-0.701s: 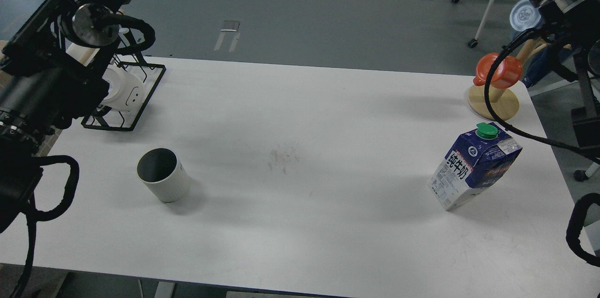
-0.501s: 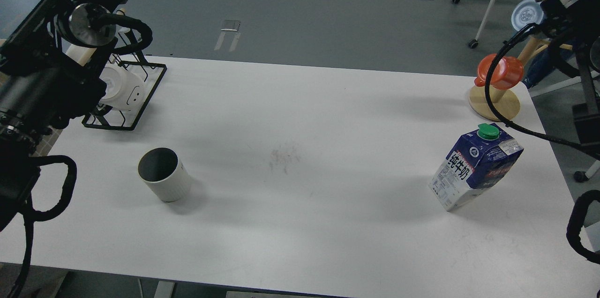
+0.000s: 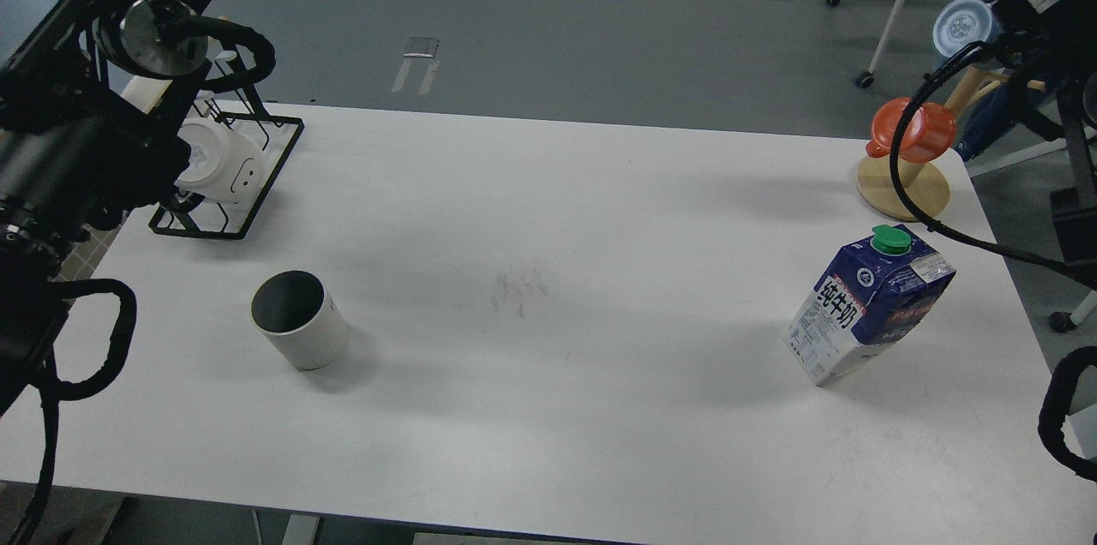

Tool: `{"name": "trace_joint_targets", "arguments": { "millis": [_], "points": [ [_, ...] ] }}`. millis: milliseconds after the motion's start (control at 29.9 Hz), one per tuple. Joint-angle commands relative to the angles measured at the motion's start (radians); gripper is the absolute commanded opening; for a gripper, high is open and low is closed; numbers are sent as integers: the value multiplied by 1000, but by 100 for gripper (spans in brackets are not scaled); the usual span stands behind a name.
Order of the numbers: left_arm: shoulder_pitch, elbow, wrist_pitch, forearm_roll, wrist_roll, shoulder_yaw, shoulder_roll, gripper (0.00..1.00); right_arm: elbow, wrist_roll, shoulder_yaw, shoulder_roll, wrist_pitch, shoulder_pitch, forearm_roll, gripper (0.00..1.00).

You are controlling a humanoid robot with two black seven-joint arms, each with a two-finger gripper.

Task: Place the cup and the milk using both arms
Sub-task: 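Raise the left arm from rest toward the white mug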

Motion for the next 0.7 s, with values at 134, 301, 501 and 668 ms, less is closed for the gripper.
{"name": "trace_joint_targets", "arguments": {
  "millis": [134, 301, 501, 668],
  "points": [
    [-1, 3, -43, 0, 0, 0, 2, 98, 0, 3, 14, 0, 13, -2, 3, 100],
    [-1, 10, -50, -15, 0, -18, 20, 98, 2, 4, 17, 4, 11, -2, 3, 100],
    [19, -1, -50, -31, 1, -74, 28, 98, 3, 9, 28, 18, 5, -5, 3, 100],
    [97, -71, -50, -29, 7, -60, 106, 98, 5, 11, 28, 20, 11, -19, 3, 100]
  ]
}}
